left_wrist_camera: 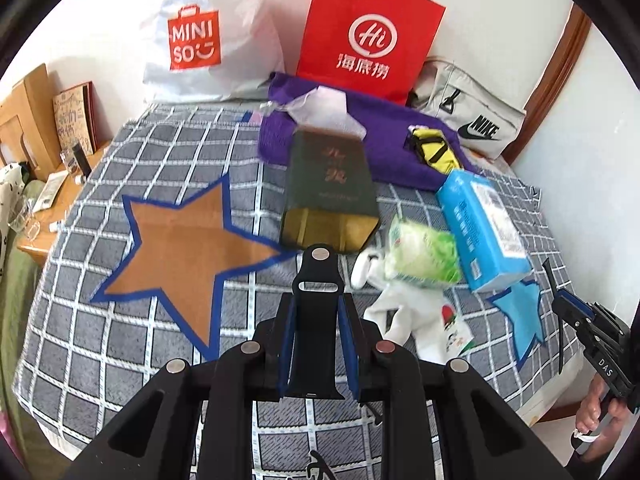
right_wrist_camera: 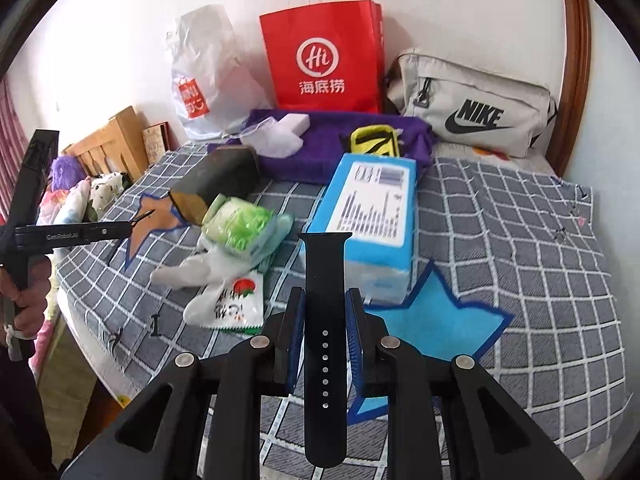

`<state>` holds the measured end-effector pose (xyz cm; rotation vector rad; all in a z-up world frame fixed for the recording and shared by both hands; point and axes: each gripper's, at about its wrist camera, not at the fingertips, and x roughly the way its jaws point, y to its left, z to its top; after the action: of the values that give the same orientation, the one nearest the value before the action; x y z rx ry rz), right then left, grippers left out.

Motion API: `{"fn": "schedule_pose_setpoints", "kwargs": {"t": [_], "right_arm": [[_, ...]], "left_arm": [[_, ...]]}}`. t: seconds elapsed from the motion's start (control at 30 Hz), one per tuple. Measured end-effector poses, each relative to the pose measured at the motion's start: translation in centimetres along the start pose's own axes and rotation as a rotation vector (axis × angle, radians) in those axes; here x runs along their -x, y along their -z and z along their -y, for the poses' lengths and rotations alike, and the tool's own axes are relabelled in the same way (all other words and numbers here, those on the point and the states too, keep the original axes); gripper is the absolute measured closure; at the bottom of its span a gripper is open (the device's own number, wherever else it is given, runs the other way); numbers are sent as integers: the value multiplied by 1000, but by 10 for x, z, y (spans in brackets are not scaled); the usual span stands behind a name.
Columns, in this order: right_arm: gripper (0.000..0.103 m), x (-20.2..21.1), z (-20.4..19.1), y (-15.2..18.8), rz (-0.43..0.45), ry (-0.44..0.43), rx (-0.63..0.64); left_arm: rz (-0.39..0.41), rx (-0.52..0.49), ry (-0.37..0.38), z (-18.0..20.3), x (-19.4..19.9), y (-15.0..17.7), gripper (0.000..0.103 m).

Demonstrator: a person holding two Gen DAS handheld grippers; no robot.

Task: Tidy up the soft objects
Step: 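Lift and carry the black watch strap over the purple towel with both tools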

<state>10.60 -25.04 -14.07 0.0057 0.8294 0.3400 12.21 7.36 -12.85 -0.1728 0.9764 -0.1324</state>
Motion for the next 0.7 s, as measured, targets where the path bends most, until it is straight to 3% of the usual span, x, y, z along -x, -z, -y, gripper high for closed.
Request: {"fn": "schedule_pose_setpoints", "kwargs": {"t": [0.37,0.7], "right_arm": [[83,2,12,-48,45,0,-28],[83,-16,21,-104,85,2,-29]], "left_arm": [[38,15,21,13,7,-43,82],[56,34,26,13,-10,-89,82]]}}
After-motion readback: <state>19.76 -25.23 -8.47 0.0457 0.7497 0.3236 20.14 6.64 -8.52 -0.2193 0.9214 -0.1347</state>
